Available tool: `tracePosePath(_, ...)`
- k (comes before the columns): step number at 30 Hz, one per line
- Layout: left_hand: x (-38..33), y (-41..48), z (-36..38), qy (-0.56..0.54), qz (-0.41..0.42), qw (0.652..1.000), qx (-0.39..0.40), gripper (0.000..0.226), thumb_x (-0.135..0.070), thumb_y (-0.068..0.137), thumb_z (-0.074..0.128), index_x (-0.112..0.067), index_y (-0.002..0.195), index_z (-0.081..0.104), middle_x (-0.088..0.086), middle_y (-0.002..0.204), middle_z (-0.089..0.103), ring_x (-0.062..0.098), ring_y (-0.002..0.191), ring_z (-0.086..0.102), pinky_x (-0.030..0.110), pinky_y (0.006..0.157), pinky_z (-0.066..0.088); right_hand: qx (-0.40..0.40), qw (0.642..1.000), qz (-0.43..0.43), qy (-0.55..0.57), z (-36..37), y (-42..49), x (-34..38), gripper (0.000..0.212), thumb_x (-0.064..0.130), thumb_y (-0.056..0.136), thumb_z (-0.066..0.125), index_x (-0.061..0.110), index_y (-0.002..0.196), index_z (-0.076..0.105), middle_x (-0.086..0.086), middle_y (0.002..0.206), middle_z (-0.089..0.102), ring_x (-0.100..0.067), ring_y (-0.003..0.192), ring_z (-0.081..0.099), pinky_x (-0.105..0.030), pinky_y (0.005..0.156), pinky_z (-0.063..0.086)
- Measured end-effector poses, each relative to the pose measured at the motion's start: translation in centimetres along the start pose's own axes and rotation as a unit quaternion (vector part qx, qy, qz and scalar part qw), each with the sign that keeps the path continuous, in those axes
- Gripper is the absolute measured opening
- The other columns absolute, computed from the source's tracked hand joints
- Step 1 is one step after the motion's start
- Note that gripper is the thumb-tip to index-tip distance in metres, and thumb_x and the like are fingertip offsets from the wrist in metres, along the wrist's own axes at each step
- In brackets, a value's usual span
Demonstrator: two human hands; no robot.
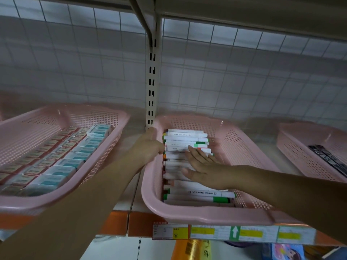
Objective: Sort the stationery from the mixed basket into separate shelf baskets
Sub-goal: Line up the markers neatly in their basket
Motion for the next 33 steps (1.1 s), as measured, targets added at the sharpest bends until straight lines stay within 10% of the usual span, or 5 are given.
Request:
tracePosePath(10, 0.0, -0.2, -0.2, -0.017, 0.003, 1.000, -0.002, 0.073, 0.004, 0.083, 0.051, -0.020, 0.147, 0.025, 0.004, 0.146, 0.033, 0.017, 0.121, 0.041, 0.015, 0.057, 0.033, -0.094, 0.994, 0.056, 0.014, -1.6, 5.6, -1.9, 0.072, 0.061, 0.093, 0.010, 0.021, 0.146, -0.018, 0.003, 0.152, -0.029, -0.016, 0.140, -0.026, -0.040, 0.112, -0.016)
tracePosePath(15, -0.5, -0.4, -0.3, -0.014, 0.017, 1.000, 0.007, 0.041, 0.008, 0.083, 0.049, -0.023, 0.110, 0.046, -0.014, 0.083, 0.038, -0.001, 0.068, 0.037, 0.001, 0.042, 0.033, -0.162, 0.982, 0.089, 0.046, -3.3, 7.6, -2.1, 0.068, 0.058, 0.095, 0.011, 0.022, 0.150, -0.005, 0.001, 0.156, -0.018, -0.022, 0.143, -0.018, -0.046, 0.114, -0.010)
tracePosePath(21, -0.4, -0.3, -0.3, -0.018, 0.012, 1.000, 0.021, 0.041, 0.006, 0.082, 0.049, -0.033, 0.082, 0.037, -0.016, 0.077, 0.029, -0.001, 0.063, 0.032, 0.007, 0.046, 0.029, -0.149, 0.984, 0.086, -0.038, -3.8, 7.5, -2.1, 0.069, 0.058, 0.094, 0.023, 0.018, 0.149, 0.011, -0.004, 0.156, 0.016, -0.027, 0.140, 0.017, -0.047, 0.115, 0.013)
tracePosePath(26, -0.5, -0.4, -0.2, -0.030, 0.013, 0.999, 0.013, 0.038, 0.009, 0.081, 0.050, -0.028, 0.088, 0.046, -0.016, 0.085, 0.037, 0.006, 0.081, 0.044, 0.002, 0.045, 0.030, -0.137, 0.989, 0.060, -0.022, -2.9, 4.1, -1.5, 0.054, 0.040, 0.099, 0.032, 0.017, 0.146, 0.022, -0.007, 0.147, 0.030, -0.029, 0.137, 0.021, -0.046, 0.113, 0.021)
tracePosePath(33, -0.4, -0.9, -0.2, -0.013, 0.010, 1.000, 0.014, 0.071, 0.005, 0.083, 0.050, -0.017, 0.146, 0.025, 0.002, 0.137, 0.037, 0.018, 0.118, 0.041, 0.019, 0.078, 0.034, -0.113, 0.994, -0.009, -0.007, -2.1, 0.5, -1.6, 0.052, 0.010, 0.096, 0.039, 0.021, 0.146, 0.028, 0.003, 0.147, 0.034, -0.019, 0.137, 0.026, -0.033, 0.114, 0.020)
Point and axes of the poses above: each hand's wrist, its own y-axis towards the middle knuckle, its own z-axis out of the palm, x = y × z, the point moved 2 cm from there along y, towards the middle knuckle
